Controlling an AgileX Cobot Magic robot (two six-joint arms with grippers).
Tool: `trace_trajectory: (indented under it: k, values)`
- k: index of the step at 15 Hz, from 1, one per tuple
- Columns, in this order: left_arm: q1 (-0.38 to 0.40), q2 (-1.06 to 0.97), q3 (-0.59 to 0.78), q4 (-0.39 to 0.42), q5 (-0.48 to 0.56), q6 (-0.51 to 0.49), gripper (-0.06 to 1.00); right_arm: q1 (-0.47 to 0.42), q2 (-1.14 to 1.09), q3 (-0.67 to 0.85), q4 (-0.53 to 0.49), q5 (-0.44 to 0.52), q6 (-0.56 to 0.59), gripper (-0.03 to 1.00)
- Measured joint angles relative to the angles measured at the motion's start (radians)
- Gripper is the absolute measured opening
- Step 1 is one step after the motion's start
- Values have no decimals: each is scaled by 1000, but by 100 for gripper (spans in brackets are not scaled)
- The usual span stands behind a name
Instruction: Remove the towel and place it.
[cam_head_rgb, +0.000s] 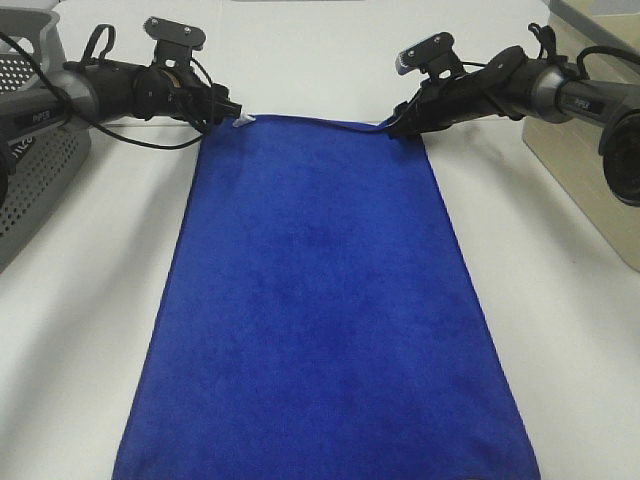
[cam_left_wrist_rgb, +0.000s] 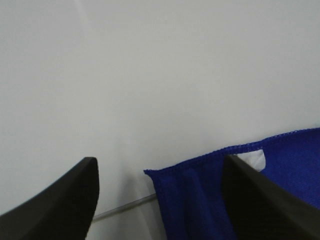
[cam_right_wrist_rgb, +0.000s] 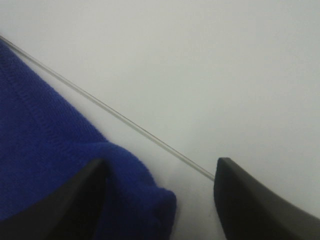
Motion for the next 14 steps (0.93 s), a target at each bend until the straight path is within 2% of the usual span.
trace_trajectory:
  k: [3,7,10,12,14]
  values:
    - [0,0,0,-25,0,0,66,0,20,0,10,-85,-1,63]
    - [-2,0,0,-32,0,0,66,0,23,0,120,-203,-2,62]
    - [-4,0,0,-39,3,0,65,-2,29,0,146,-274,-1,62]
    - [-5,0,0,-39,17,0,65,-7,28,0,151,-270,-1,61]
    - [-5,0,0,-39,30,0,65,-11,-3,0,155,-174,-1,61]
